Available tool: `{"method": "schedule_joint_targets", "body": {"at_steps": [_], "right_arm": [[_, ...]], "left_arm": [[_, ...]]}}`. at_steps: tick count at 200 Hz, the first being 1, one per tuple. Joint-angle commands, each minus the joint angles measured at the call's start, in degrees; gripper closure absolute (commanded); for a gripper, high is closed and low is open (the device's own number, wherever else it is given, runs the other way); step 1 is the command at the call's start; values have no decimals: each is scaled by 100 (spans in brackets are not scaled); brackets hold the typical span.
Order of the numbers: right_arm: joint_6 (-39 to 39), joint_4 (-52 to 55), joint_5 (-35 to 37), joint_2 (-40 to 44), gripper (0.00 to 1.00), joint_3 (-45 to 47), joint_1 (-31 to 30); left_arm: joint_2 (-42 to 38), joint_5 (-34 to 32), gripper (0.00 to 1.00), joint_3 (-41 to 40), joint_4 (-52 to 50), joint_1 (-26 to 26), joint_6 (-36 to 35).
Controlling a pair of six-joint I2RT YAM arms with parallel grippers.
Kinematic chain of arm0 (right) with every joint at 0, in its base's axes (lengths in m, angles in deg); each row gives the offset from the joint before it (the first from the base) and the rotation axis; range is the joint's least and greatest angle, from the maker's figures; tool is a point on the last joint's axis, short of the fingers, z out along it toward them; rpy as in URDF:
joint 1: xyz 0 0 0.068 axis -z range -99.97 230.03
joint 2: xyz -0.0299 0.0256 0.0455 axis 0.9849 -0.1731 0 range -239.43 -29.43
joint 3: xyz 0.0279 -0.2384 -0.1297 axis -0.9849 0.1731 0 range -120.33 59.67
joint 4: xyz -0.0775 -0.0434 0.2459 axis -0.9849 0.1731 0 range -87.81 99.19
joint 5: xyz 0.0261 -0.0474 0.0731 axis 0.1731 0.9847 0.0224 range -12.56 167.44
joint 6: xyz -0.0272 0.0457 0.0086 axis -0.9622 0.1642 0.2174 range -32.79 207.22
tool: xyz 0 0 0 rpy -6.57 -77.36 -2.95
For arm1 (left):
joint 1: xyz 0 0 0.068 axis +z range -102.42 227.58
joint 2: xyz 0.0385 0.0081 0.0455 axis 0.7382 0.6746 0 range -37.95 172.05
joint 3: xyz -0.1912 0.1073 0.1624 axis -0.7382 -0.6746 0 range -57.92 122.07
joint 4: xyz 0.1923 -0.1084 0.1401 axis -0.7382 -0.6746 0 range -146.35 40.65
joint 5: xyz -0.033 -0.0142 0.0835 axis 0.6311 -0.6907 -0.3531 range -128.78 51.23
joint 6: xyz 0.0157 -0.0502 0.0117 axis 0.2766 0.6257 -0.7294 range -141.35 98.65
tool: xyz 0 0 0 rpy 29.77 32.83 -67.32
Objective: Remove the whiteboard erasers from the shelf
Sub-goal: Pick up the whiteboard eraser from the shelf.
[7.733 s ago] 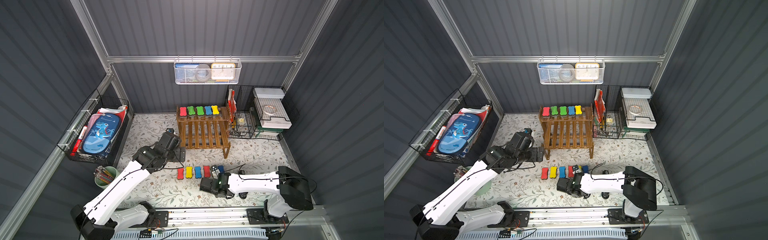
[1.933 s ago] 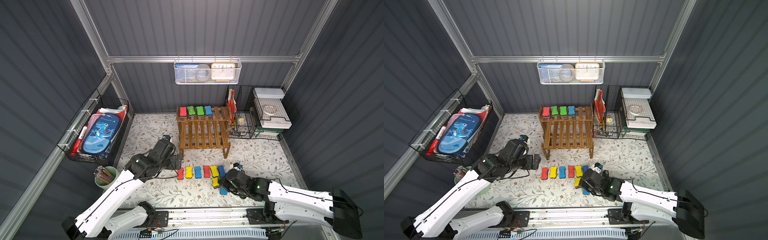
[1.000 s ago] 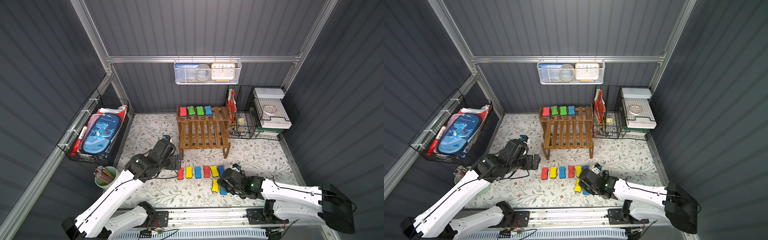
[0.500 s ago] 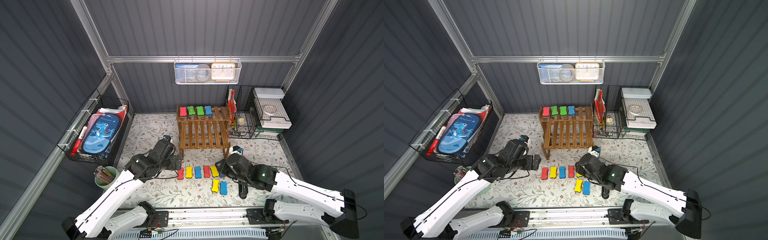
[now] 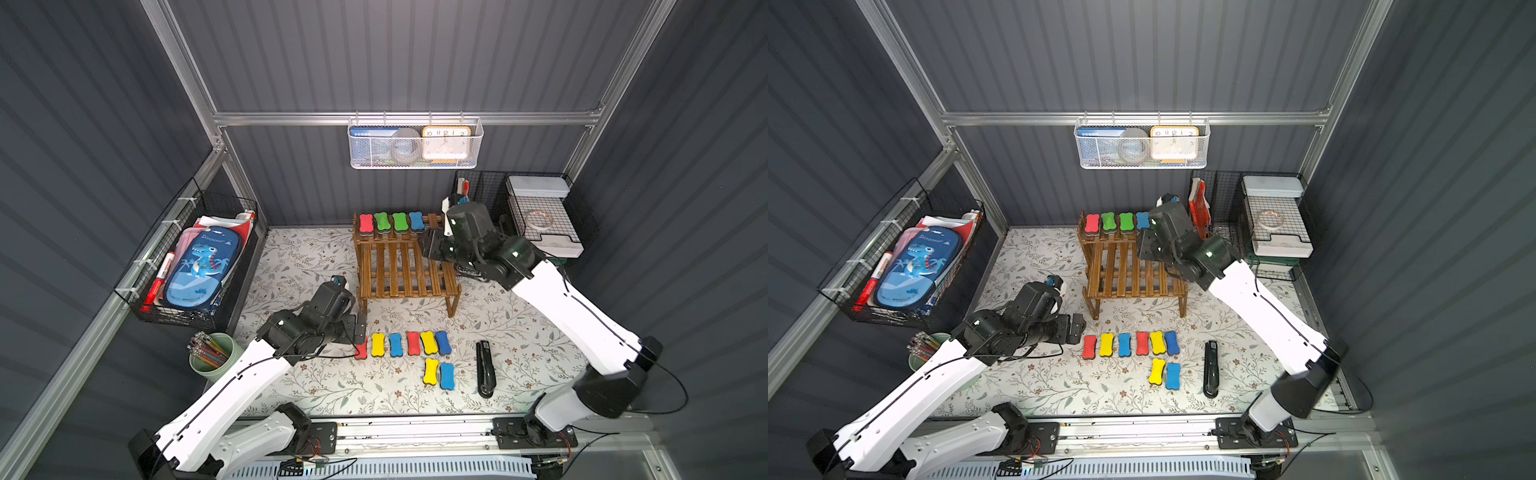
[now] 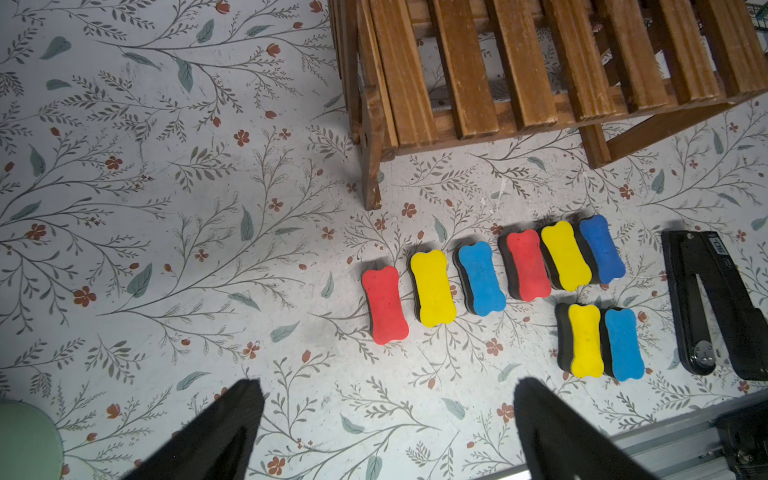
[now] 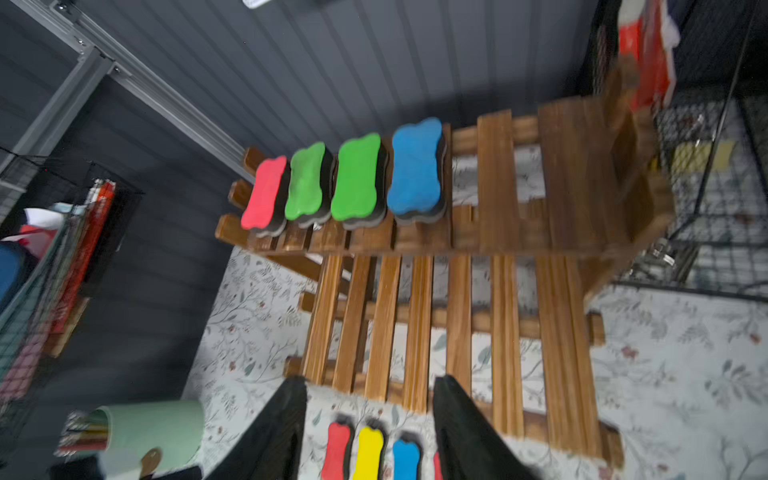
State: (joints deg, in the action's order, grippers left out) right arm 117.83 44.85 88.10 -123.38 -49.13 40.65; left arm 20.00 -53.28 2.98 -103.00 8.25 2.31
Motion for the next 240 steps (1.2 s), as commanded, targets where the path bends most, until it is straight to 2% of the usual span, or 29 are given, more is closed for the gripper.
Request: {"method": "schedule_joint_targets", "body": {"at_steps": [1, 41, 58, 120, 240], "right_arm": [[-763, 766, 216, -805, 45, -1069, 251], [-880, 1325, 3, -2057, 43, -2765, 463], [-886, 1515, 39, -2394, 43, -3208, 483], [-693, 1417, -384, -2661, 42, -3326, 664], [-697, 1577, -399, -2987, 46, -3632, 695]], "left_arm": [[-48, 118, 1, -36, 13, 31, -6], [-51, 121, 1, -50, -14, 31, -62], [-51, 121, 1, -52, -21, 31, -76], [-57, 69, 1, -76, -25, 33, -113], [-99, -19, 1, -167, -46, 35, -142]]}}
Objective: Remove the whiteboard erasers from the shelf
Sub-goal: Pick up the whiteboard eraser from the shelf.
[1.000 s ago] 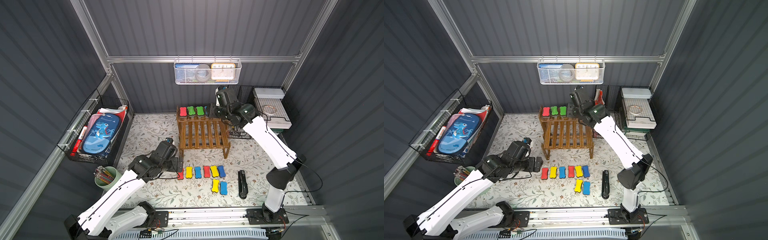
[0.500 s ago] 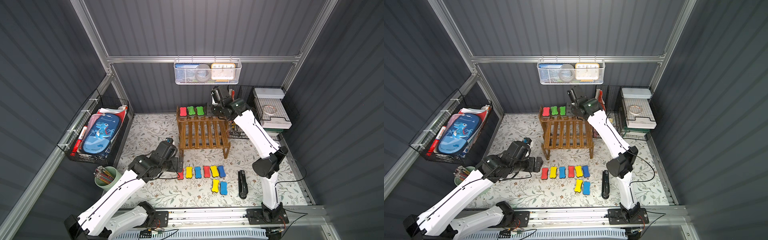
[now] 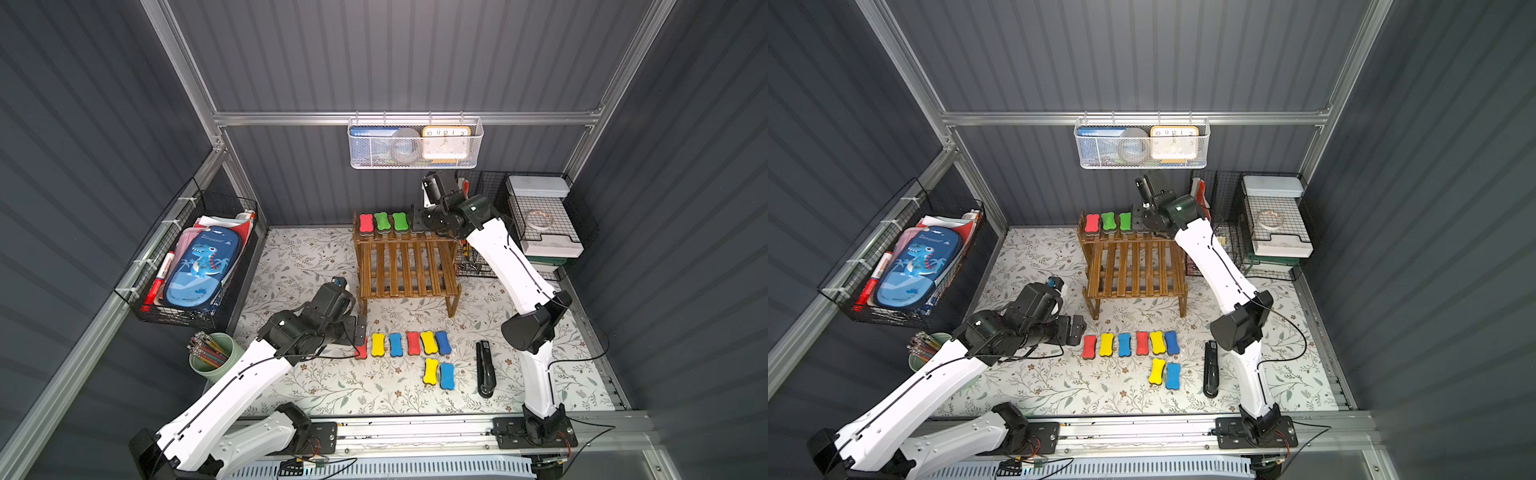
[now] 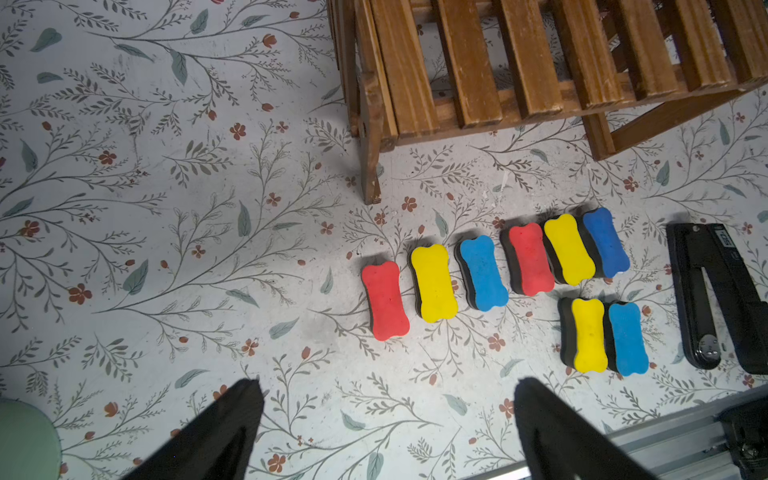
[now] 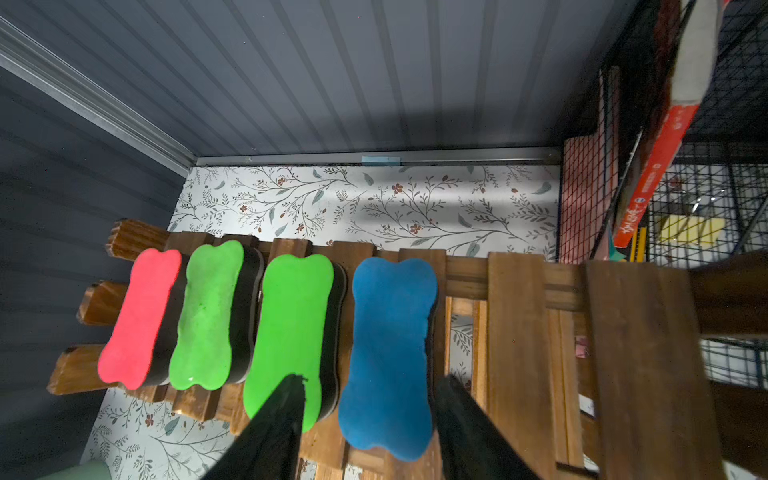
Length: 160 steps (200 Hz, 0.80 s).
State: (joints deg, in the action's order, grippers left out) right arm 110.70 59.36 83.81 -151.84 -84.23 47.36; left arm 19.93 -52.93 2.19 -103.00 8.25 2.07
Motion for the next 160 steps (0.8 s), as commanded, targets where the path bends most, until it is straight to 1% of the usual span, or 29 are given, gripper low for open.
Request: {"method": "schedule_joint_targets", "body": {"at_steps": [1, 96, 120, 134, 160], "right_arm": [[16, 127, 30, -142, 46, -126, 23], [-30, 239, 120, -328, 52, -165, 33], [-19, 250, 174, -325, 56, -148, 35], [-13, 242, 189, -315, 60, -150, 32], [-2, 150, 226, -221, 64, -156, 37]], "left_arm": [[-93, -58, 1, -88, -48, 33, -118], [-100, -114, 1, -77, -97, 31, -127], [-94, -118, 1, -86, -94, 31, -121], [-86, -120, 1, -85, -93, 32, -121], [-87, -110, 1, -58, -99, 32, -97]]}}
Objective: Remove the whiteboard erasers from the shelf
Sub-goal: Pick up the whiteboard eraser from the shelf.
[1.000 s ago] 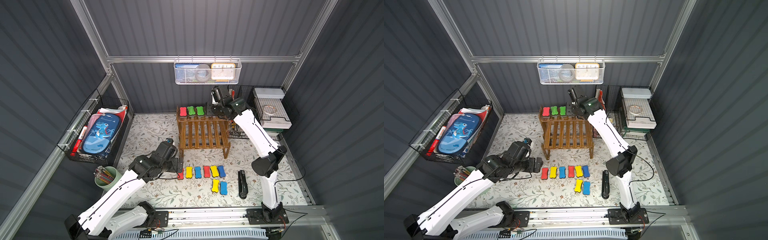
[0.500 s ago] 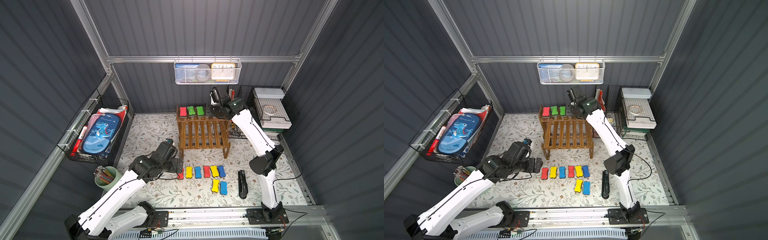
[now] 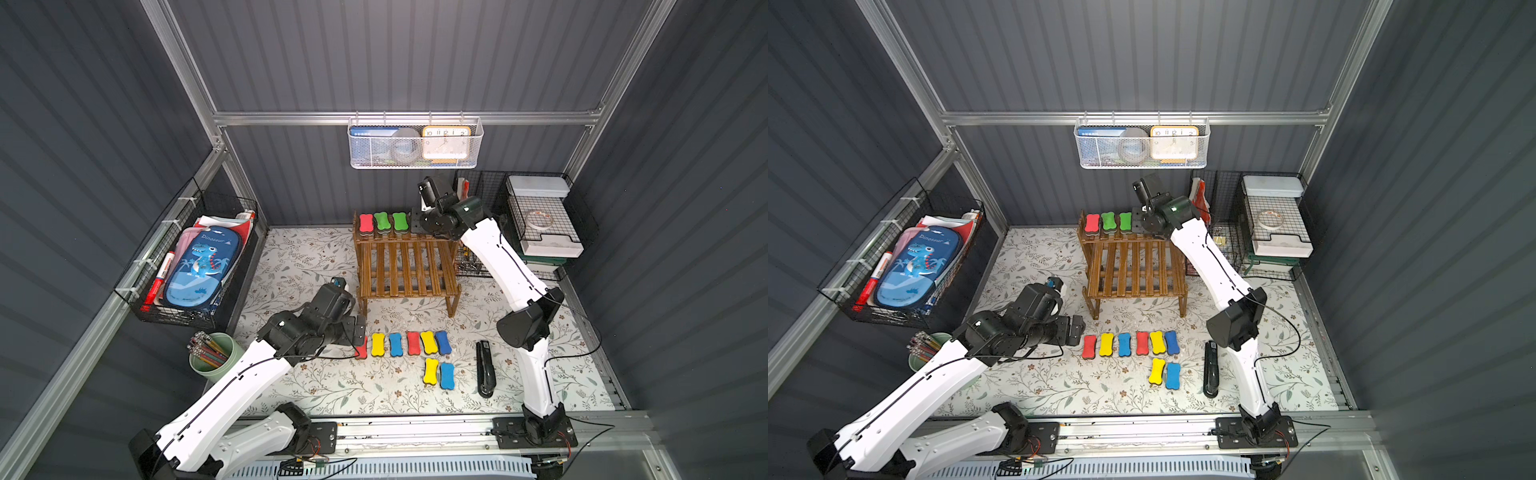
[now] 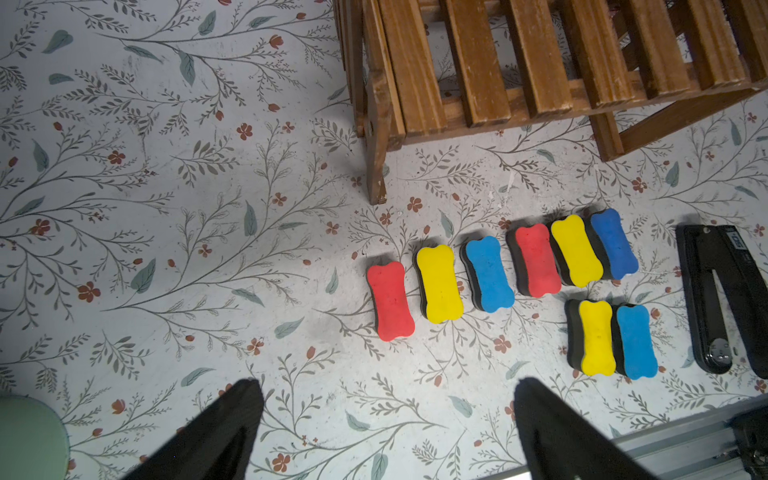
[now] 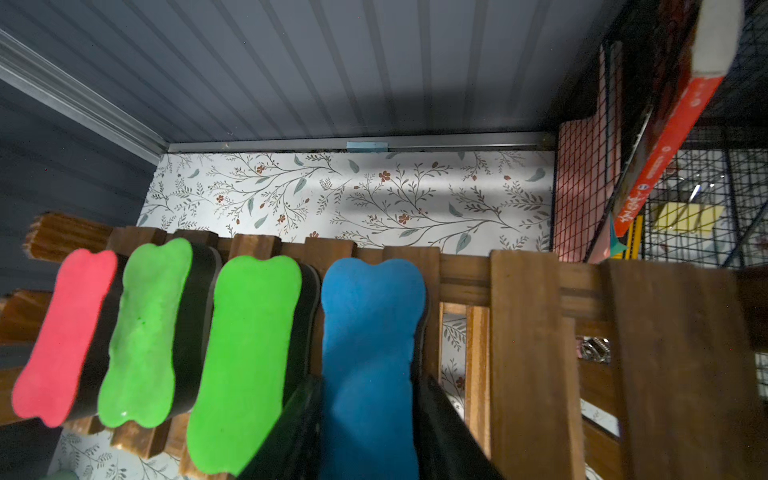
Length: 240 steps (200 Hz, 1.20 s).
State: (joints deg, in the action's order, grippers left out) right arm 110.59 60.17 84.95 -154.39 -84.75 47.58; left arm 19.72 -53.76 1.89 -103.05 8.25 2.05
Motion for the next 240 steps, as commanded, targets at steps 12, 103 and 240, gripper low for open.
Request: {"method": "schedule_joint_targets", "body": {"at_steps": [12, 103, 240], "right_arm": [[16, 3, 132, 109, 67, -104, 15], [667, -1044, -553, 1582, 81, 1481, 7], [3761, -2851, -495, 5164, 83, 8799, -2362]], "left_arm": [[-56, -21, 1, -14, -98, 32, -96], [-97, -79, 1, 38, -146, 31, -49], [-218, -283, 1, 362, -150, 32, -174]]}}
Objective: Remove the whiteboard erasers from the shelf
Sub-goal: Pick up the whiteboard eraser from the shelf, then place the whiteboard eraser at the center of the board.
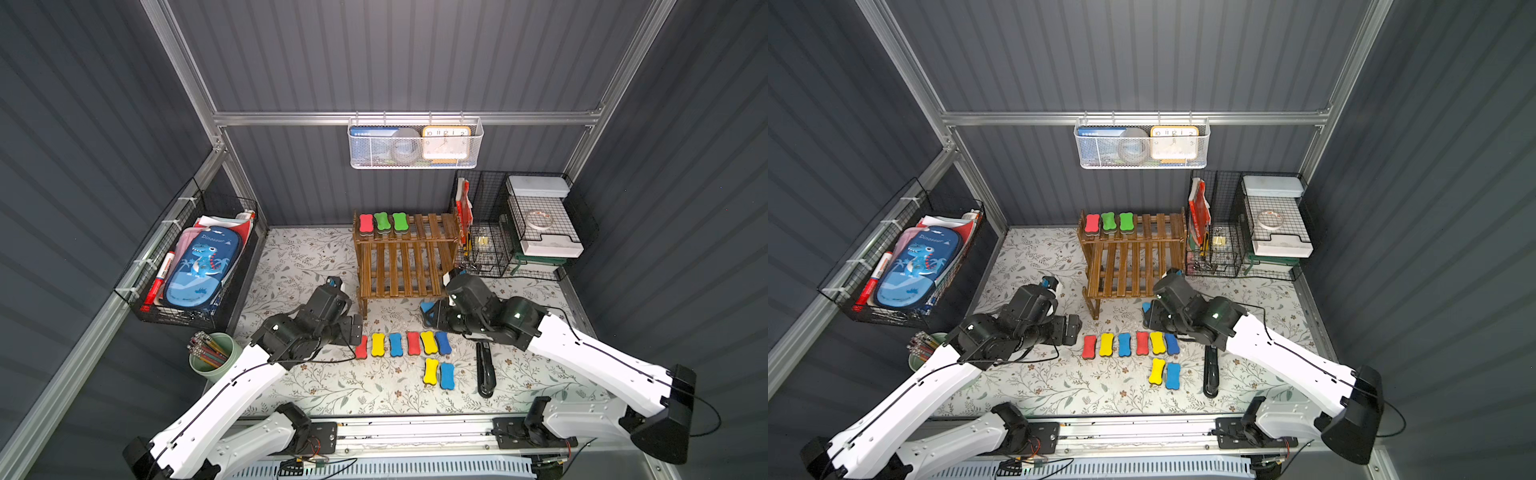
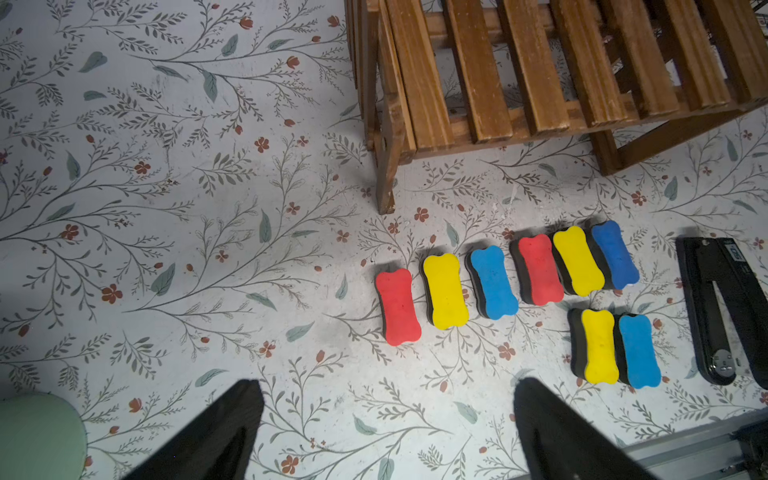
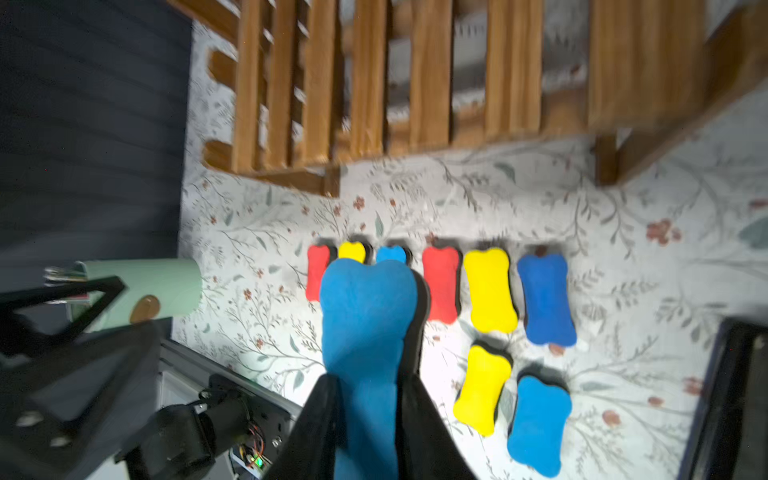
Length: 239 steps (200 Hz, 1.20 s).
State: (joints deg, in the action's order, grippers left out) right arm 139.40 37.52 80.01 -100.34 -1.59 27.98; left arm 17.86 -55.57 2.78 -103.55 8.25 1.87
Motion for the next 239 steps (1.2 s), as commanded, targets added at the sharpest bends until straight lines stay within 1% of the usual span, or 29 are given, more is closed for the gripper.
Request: {"method": "schedule_joint_targets", "body": {"at_steps": [1, 19, 40, 100, 140, 151, 162, 176, 188, 197, 205, 214, 223, 239], "right_arm": [[898, -614, -10, -257, 83, 504, -428], [1184, -819, -65, -596, 84, 697, -790], [1367, -891, -144, -767, 84, 786, -959], [1856, -700, -779, -1299, 85, 871, -965], [1828, -686, -635, -1434, 85, 776, -947], [1734, -603, -596, -1413, 83, 684, -938], [1463, -586, -597, -1366, 79, 575, -900], [781, -323, -735, -1392, 73, 255, -844], [-75, 367, -852, -1583, 69, -229, -848], [-563, 1061, -737, -1795, 66, -576, -889], [-891, 1204, -805, -1898, 63, -630, -915], [-1145, 1283, -745, -1959, 60, -619, -967], [-1364, 1126, -787, -1977, 57, -533, -1043], [-1582, 1247, -654, -2138, 53, -632, -1124]], "left_arm": [[-34, -99, 1, 273, -104, 31, -154], [-26, -86, 1, 386, -165, 31, -149], [-70, -56, 1, 452, -244, 31, -139], [-161, -143, 1, 531, -398, 33, -113], [-180, -145, 1, 498, -370, 31, -107], [-167, -142, 1, 512, -368, 31, -112], [-159, -144, 1, 512, -380, 31, -131], [-158, -160, 1, 520, -406, 31, -168], [-173, -191, 1, 512, -439, 31, -185], [-208, -211, 1, 492, -450, 31, -181], [-240, -220, 1, 462, -447, 31, -183], [-276, -245, 1, 451, -449, 35, -182], [-299, -275, 1, 449, -473, 31, -192], [-323, -343, 1, 478, -525, 35, -228]]}}
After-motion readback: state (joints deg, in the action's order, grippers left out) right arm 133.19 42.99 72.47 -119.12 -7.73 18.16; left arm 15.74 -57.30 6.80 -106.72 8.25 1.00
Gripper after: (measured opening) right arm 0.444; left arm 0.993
